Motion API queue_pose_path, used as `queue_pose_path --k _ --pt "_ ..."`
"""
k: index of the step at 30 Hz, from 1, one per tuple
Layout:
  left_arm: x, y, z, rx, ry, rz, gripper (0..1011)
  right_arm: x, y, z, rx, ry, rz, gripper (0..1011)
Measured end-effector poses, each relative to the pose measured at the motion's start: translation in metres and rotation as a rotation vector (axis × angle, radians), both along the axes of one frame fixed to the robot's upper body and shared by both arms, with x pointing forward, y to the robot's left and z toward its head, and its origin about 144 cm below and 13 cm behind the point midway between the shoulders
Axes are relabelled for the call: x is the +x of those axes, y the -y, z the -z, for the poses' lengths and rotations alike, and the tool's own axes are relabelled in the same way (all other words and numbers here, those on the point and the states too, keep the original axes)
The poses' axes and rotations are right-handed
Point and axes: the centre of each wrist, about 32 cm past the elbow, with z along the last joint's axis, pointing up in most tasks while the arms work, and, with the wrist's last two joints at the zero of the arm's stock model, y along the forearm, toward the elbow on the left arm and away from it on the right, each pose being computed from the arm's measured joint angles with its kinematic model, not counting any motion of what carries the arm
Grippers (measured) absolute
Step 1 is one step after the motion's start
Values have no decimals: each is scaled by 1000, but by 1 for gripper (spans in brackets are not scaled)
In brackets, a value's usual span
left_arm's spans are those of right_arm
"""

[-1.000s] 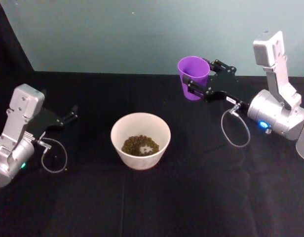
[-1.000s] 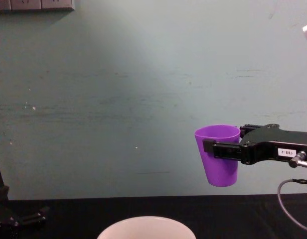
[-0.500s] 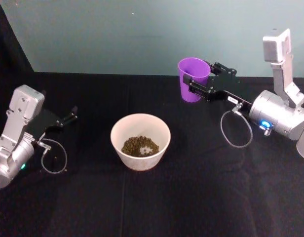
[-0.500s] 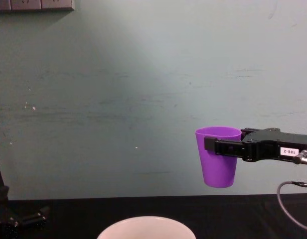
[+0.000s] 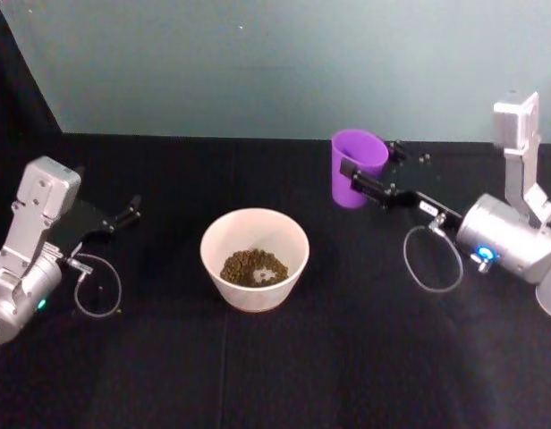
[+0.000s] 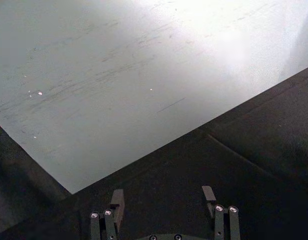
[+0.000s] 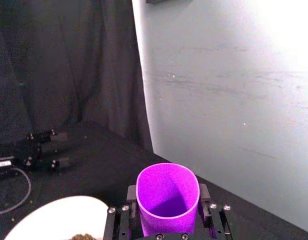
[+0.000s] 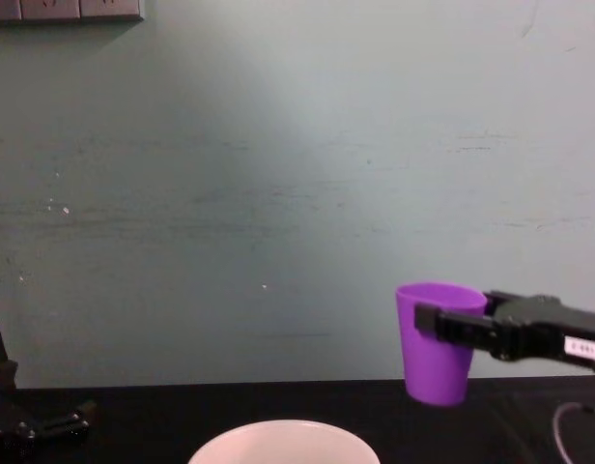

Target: Pick up the cup and pour the mung beans from the cup into the bowl.

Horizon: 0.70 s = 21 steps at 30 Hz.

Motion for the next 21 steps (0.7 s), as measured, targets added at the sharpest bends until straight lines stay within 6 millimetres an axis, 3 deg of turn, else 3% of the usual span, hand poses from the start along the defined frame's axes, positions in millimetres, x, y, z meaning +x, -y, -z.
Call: queue_pose_path --k 9,21 --pt "0 0 0 0 0 0 1011 -3 9 25 12 4 2 715" --pt "0 0 0 0 0 0 1011 -5 10 44 -14 3 -7 716"
